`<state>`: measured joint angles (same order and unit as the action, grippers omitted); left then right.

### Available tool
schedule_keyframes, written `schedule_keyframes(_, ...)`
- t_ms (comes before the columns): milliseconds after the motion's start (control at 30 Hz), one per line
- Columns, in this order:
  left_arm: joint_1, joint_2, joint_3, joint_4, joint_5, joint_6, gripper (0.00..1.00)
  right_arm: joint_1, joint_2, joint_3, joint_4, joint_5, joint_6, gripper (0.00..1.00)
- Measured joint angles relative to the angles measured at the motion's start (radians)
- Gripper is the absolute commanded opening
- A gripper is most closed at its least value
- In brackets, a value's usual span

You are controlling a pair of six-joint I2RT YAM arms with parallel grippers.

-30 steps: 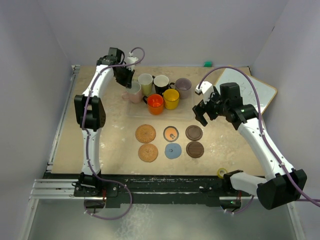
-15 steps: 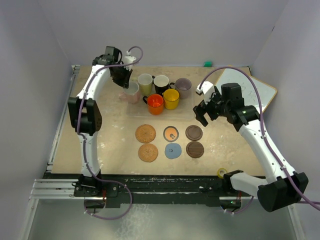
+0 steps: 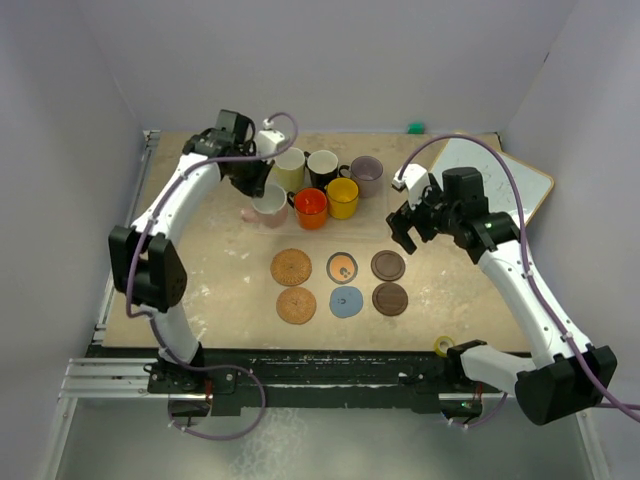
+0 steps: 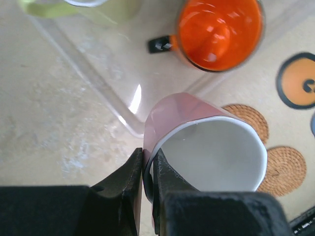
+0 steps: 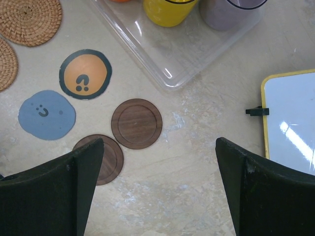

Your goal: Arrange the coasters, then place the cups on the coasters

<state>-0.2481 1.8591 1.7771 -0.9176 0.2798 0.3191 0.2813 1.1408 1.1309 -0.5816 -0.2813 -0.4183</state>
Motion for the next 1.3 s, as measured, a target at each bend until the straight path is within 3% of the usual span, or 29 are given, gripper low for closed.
schedule_keyframes(267, -0.168, -0.279, -0.325, 0.042, -0.023, -0.079, 0.03, 0.000, -0.003, -0.011, 0.005, 0.024, -0.001, 0.97)
schedule_keyframes(567, -0.312, -0.437, -0.602, 0.121, -0.033, -0.139, 0.03, 0.000, -0.009, -0.040, 0.019, 0.084, -0.016, 0.97)
schedule_keyframes(900, -0.417, -0.478, -0.695, 0.198, -0.109, -0.203, 0.03, 0.000, 0.016, -0.043, 0.025, 0.129, -0.032, 0.97)
schedule_keyframes(1300, -0.438, -0.478, -0.737, 0.220, -0.135, -0.214, 0.03, 0.000, 0.031, -0.043, 0.035, 0.139, -0.043, 0.97)
